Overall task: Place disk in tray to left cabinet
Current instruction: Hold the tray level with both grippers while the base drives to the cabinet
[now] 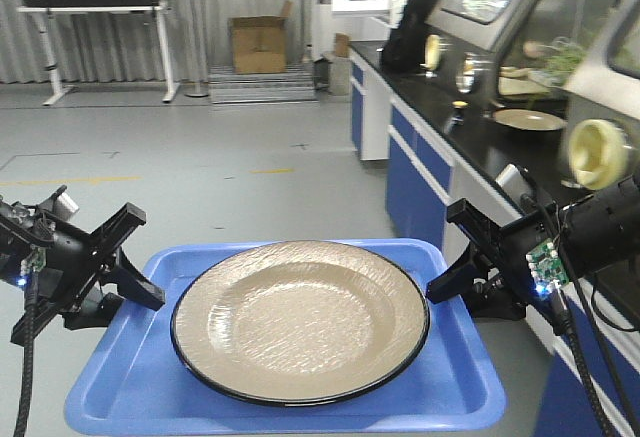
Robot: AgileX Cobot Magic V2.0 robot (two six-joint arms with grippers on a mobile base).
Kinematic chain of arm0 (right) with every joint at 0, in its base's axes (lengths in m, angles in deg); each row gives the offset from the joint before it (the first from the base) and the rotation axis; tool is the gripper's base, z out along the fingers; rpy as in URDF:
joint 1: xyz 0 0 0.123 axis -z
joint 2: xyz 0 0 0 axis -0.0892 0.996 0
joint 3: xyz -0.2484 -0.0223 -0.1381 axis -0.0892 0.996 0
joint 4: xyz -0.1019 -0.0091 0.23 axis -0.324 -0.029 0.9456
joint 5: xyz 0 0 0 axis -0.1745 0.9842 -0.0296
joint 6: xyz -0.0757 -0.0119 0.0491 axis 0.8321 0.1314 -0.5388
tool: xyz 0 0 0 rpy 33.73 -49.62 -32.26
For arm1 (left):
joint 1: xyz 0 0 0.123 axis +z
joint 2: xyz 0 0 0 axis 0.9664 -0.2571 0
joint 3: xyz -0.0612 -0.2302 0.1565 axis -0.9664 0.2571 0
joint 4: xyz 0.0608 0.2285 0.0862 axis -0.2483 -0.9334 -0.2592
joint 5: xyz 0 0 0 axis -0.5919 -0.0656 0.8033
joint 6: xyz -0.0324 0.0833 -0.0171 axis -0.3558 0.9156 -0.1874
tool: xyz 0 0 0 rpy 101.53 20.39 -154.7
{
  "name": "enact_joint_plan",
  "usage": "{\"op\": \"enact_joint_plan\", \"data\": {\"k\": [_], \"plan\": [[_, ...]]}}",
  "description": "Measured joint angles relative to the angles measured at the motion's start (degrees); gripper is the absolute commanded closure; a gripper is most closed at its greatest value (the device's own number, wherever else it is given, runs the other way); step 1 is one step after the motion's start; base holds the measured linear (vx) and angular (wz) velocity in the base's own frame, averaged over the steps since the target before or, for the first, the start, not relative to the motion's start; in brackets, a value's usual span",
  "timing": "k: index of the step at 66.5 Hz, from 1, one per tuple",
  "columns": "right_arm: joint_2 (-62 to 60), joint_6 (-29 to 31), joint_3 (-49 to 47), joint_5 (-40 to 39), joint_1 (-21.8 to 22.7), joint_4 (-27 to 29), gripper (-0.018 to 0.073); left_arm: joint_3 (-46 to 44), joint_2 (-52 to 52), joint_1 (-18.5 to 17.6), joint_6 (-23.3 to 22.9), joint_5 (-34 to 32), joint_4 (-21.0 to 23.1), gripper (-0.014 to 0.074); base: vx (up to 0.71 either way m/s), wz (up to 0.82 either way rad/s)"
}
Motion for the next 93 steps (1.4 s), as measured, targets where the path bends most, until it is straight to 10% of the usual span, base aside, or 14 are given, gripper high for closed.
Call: {"op": "enact_joint_plan", "data": {"k": [93], "plan": [[0.0,0.0,0.0,0.1,0.0,-0.1,0.0565,0.0,0.0,0.0,0.0,0.0,0.0,0.0596,0.46,0.13]]}}
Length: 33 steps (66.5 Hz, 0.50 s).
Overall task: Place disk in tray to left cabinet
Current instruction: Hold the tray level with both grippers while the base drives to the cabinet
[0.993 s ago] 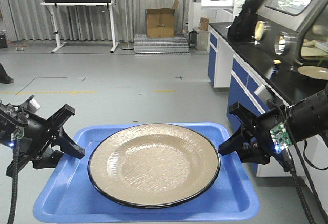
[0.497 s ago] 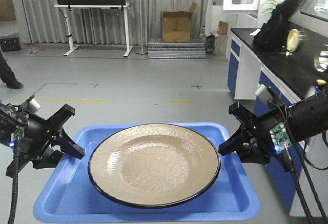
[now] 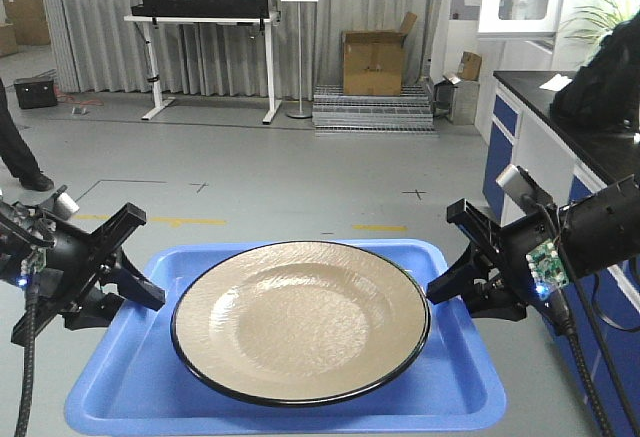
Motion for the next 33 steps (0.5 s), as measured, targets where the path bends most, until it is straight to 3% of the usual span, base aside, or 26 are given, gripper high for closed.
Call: {"op": "enact_joint_plan", "data": {"k": [33], "plan": [[0.0,0.0,0.0,0.1,0.0,-0.1,0.0565,0.0,0.0,0.0,0.0,0.0,0.0,0.0596,0.60,0.01]]}}
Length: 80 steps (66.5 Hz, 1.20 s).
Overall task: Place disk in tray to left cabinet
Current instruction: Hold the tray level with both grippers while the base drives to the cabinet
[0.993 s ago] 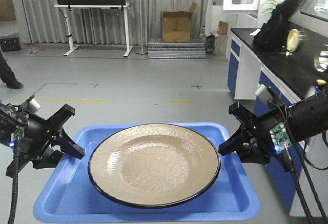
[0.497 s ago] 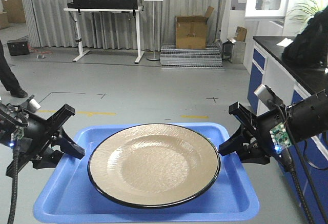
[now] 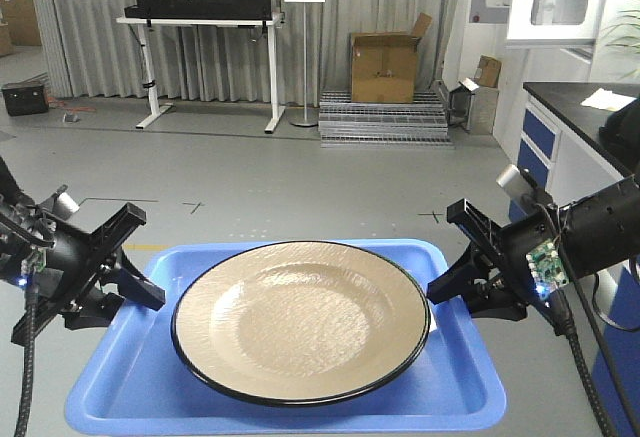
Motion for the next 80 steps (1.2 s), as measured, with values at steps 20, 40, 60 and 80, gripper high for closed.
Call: {"op": "enact_joint_plan", "data": {"k": [20,40,60,80], "plan": [[0.0,0.0,0.0,0.0,0.0,0.0,0.0565,0.0,0.0,0.0,0.0,0.0,0.0,0.0596,0.63,0.02],[0.0,0.0,0.0,0.0,0.0,0.0,0.0565,0.0,0.0,0.0,0.0,0.0,0.0,0.0596,0.67,0.04],[0.0,-0.1,0.0,0.0,0.0,0.0,0.0565,0.0,0.0,0.0,0.0,0.0,0.0,0.0596,0.70,0.02],[-0.1,-0.1,0.0,0.0,0.0,0.1,0.0565,0.0,0.0,0.0,0.0,0.0,0.0,0.0596,0.71,-0.05]]}}
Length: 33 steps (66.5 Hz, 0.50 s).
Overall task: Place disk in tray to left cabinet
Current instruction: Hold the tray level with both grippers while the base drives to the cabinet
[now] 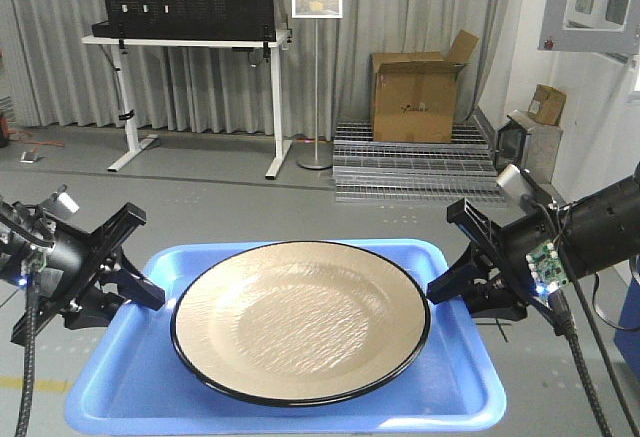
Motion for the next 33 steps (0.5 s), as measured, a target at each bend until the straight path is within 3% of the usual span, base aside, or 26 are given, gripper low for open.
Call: {"op": "enact_joint_plan", "data": {"k": [33], "plan": [[0.1,0.0,0.0,0.1,0.0,-0.1,0.0565,0.0,0.0,0.0,0.0,0.0,0.0,0.0596,0.69,-0.06]]}}
